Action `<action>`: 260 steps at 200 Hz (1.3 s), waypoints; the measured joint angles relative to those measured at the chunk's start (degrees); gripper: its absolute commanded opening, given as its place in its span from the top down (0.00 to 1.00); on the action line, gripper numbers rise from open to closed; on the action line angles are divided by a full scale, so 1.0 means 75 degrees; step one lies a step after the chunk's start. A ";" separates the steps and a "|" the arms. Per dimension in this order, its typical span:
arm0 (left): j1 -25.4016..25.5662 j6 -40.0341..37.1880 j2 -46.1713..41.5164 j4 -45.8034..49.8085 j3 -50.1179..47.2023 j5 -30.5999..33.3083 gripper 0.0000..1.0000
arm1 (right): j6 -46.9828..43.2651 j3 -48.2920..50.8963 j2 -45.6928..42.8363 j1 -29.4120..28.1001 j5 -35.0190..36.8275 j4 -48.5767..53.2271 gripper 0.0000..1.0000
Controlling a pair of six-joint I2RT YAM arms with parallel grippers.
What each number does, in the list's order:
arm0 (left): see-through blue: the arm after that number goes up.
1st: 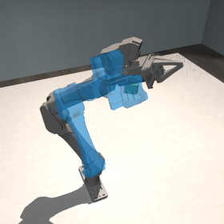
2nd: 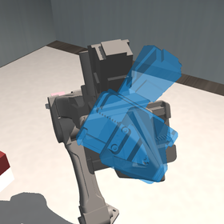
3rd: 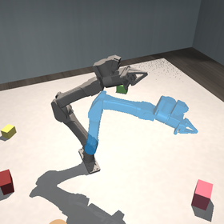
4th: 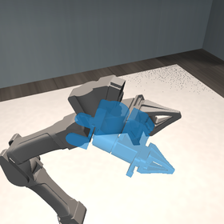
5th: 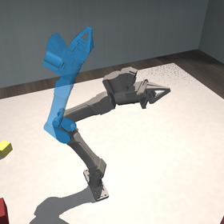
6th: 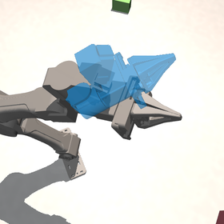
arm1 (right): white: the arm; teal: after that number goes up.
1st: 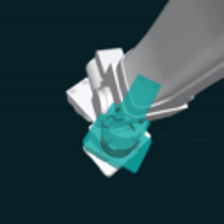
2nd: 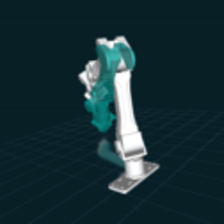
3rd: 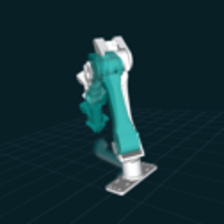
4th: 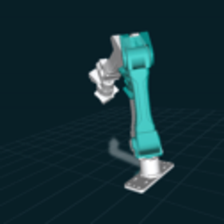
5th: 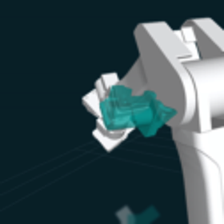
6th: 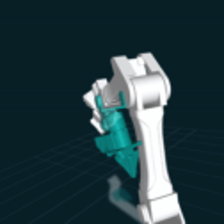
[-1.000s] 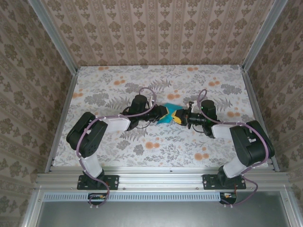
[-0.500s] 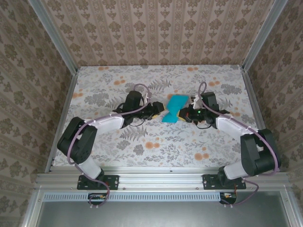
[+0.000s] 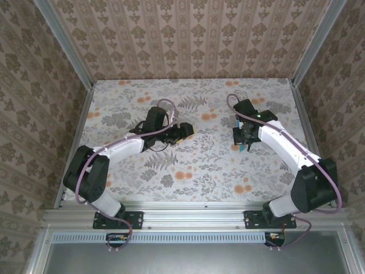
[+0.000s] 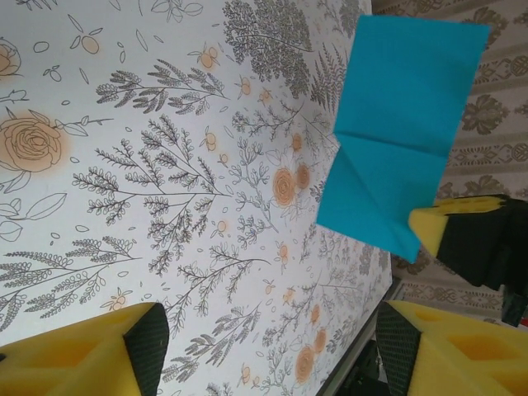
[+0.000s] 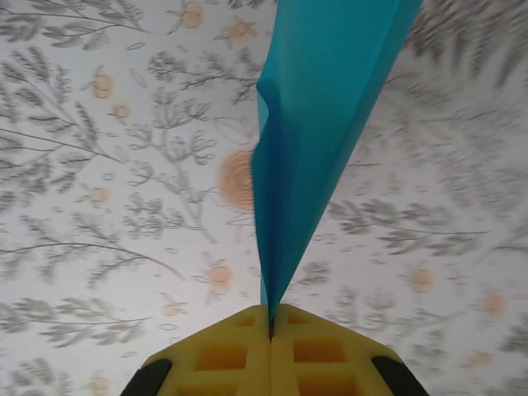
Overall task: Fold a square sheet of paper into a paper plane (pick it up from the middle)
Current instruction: Turn over the paper at the center of the table.
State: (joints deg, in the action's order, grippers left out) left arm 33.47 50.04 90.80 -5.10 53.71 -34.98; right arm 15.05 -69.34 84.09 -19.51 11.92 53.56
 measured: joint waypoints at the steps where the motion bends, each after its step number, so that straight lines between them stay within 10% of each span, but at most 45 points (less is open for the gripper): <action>1: 0.0000 -0.0003 -0.0003 0.0003 -0.0003 0.0000 0.28 | -0.0006 -0.0047 0.0029 -0.0035 0.0079 0.0050 0.96; 54: 0.0003 -0.0111 -0.0618 0.0073 -0.0577 -0.0047 0.27 | 0.0017 -0.1081 0.1941 -0.1367 0.1775 0.1204 0.90; 135: 0.0023 0.0192 -0.2524 0.0184 -0.2736 0.0245 0.27 | 0.0224 -0.2387 0.4301 -0.3124 0.0965 0.1154 0.77; 207: 0.0023 0.0163 -0.3258 0.0988 -0.2754 0.0481 0.28 | 0.0385 -0.1486 0.3281 -0.2830 -0.1786 -0.0425 0.55; 260: 0.0335 -0.0073 -0.1967 0.1306 -0.1577 0.0673 0.38 | 0.0443 0.0157 0.0970 -0.0874 -0.3206 -0.1501 0.50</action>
State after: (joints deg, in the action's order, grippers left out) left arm 35.99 49.50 76.05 4.69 41.89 -29.93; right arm 18.37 -68.16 91.37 -26.06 -12.12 42.30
